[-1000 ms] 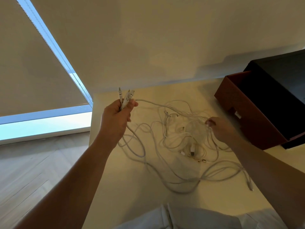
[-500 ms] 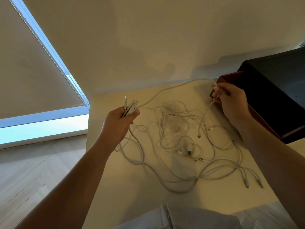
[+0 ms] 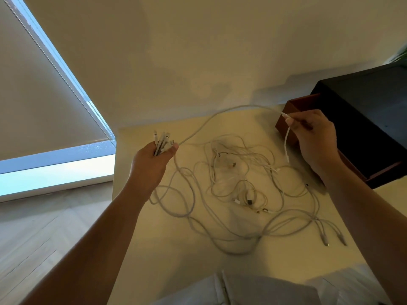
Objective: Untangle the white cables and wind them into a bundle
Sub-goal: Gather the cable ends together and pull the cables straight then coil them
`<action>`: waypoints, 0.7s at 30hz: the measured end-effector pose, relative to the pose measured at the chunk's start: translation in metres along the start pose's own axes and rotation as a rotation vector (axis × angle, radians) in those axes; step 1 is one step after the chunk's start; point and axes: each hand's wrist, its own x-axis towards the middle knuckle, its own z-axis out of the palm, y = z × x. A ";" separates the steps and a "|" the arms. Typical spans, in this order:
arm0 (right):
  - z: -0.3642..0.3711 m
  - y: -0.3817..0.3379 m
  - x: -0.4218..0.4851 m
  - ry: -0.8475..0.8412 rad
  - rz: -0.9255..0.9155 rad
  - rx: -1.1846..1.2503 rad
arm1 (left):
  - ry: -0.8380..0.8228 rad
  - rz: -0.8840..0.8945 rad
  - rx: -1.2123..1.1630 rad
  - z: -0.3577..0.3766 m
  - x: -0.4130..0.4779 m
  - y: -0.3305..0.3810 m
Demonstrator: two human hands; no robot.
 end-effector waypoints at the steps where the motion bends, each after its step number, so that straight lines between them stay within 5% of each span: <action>1: -0.001 0.001 -0.002 -0.027 0.004 0.005 | 0.031 -0.001 -0.020 -0.001 0.001 -0.001; 8: 0.001 0.011 -0.029 -0.264 0.015 0.029 | 0.077 0.074 -0.112 0.000 0.001 0.006; 13: 0.018 -0.004 -0.053 -0.549 -0.048 0.149 | -0.199 0.228 -0.060 0.029 -0.017 0.018; 17: 0.030 -0.020 -0.064 -0.599 -0.082 0.343 | -0.523 0.253 0.069 0.054 -0.033 0.017; 21: 0.027 -0.023 -0.063 -0.626 -0.098 0.339 | -0.574 0.278 0.153 0.062 -0.037 0.015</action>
